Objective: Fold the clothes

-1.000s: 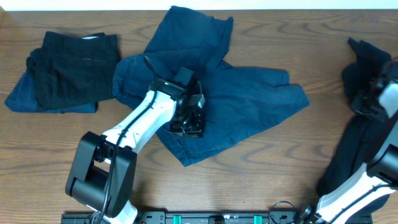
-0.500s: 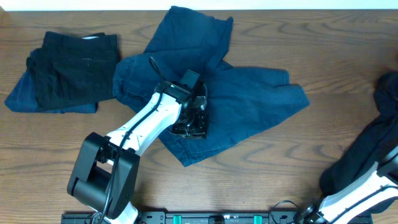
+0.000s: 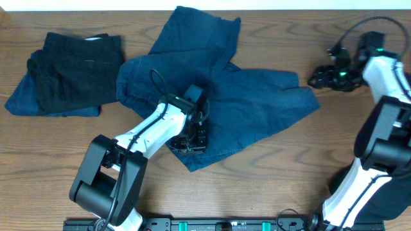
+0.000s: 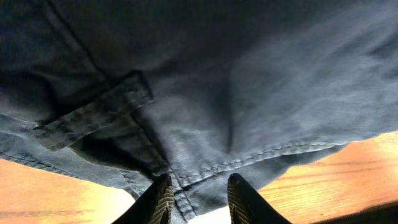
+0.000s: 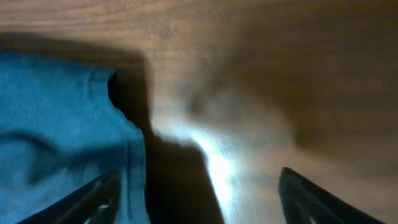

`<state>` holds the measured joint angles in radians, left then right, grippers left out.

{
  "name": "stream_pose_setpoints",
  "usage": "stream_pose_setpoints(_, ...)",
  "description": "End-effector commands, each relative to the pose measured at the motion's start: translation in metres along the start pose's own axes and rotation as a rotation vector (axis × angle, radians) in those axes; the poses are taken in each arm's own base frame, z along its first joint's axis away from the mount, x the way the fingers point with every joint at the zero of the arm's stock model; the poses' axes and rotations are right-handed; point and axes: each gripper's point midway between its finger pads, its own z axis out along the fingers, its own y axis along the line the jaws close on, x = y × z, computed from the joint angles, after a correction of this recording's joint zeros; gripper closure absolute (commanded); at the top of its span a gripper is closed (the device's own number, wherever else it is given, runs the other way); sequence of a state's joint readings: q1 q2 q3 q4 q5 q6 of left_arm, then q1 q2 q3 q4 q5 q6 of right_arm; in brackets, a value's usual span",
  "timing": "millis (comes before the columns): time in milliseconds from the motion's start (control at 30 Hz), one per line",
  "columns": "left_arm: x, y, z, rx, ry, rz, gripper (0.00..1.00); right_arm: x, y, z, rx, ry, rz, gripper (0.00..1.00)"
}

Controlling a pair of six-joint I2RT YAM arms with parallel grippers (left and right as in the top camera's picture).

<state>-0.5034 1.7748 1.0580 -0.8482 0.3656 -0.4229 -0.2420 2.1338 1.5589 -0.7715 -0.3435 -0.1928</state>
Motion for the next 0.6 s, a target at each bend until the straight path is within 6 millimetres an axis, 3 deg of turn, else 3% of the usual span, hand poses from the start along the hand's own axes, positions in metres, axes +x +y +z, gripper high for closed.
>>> stream_pose_setpoints(0,0.001,0.006,0.004,-0.027,0.009,-0.020,0.68,0.012,0.010,0.022,0.025,0.035,-0.017,0.15)
stream_pose_setpoints(167,0.005,0.008,0.004,-0.034,0.022,-0.024,0.66,0.026,0.039,0.038,-0.002,0.080,-0.086,0.11)
stream_pose_setpoints(300,0.005,0.008,0.004,-0.035,0.023,-0.024,0.60,0.043,0.056,0.044,-0.021,0.147,-0.142,0.14)
stream_pose_setpoints(367,0.006,0.009,0.004,-0.038,0.027,-0.027,0.59,0.051,0.060,0.046,-0.023,0.172,-0.160,0.30)
stream_pose_setpoints(400,0.006,0.009,0.004,-0.038,0.028,-0.029,0.59,0.054,0.060,0.047,-0.022,0.181,-0.168,0.51)
stream_pose_setpoints(433,0.006,0.010,0.004,-0.038,0.028,-0.029,0.59,0.056,0.059,0.048,-0.010,0.187,-0.169,0.80)
stream_pose_setpoints(467,0.005,0.009,0.004,-0.037,0.027,-0.030,0.59,0.057,0.056,0.048,0.011,0.196,-0.162,0.99)
stream_pose_setpoints(567,0.004,0.013,0.004,-0.057,0.017,-0.029,0.59,0.058,0.027,0.041,0.158,0.203,-0.035,0.99)
